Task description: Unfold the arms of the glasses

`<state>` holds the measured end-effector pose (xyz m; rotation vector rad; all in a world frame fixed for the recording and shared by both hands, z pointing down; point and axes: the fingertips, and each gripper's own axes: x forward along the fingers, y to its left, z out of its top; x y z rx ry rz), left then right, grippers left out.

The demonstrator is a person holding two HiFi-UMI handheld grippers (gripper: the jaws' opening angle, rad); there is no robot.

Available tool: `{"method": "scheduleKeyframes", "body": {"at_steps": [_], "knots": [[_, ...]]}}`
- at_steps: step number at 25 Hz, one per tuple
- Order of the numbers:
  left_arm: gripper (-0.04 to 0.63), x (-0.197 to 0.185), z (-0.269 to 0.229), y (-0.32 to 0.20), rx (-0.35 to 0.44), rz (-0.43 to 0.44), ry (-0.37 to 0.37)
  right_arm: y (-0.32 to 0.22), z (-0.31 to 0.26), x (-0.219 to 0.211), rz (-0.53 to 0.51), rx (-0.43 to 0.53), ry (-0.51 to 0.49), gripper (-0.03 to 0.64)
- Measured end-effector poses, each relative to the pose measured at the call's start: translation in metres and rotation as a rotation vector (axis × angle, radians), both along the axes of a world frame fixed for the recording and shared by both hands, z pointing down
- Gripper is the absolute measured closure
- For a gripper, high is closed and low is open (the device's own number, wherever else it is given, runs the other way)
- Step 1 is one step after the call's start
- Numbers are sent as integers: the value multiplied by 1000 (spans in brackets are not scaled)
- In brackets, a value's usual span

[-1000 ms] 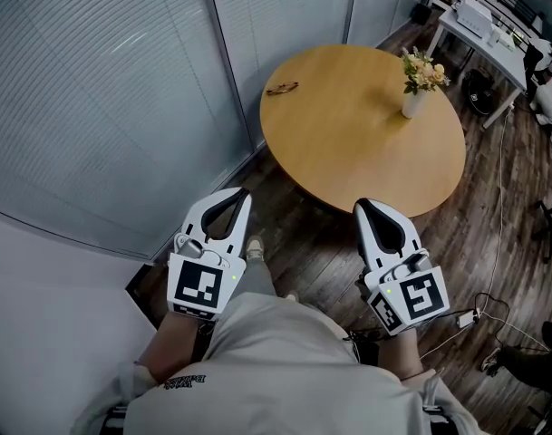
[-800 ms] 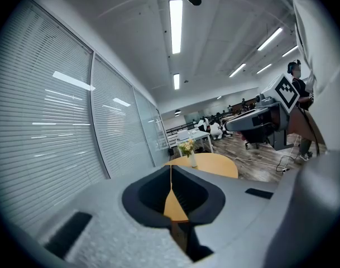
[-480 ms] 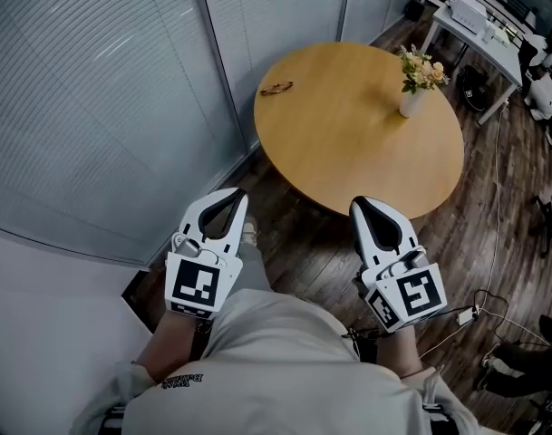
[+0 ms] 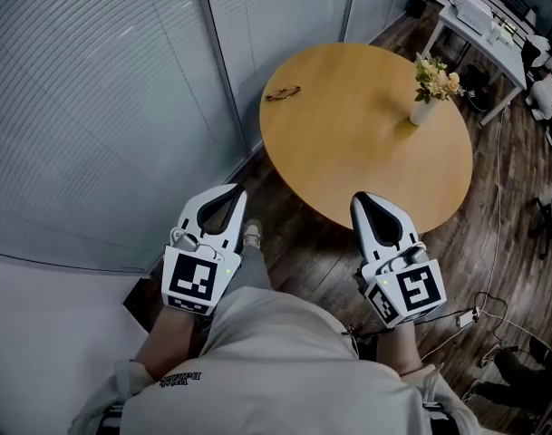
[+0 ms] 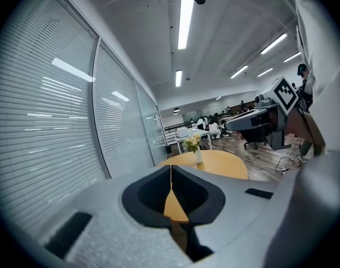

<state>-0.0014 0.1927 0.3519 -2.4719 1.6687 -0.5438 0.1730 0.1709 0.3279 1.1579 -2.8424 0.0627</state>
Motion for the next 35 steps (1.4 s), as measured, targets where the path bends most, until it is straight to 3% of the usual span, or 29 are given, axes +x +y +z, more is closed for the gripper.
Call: {"method": "scheduleKeyframes", "body": {"at_steps": [18, 35], "knots": [[571, -91, 4, -141, -57, 54, 42, -137, 9, -92, 60, -55, 70, 583], [571, -172, -5, -309, -66, 171, 26, -276, -4, -165, 215, -83, 79, 583]]}}
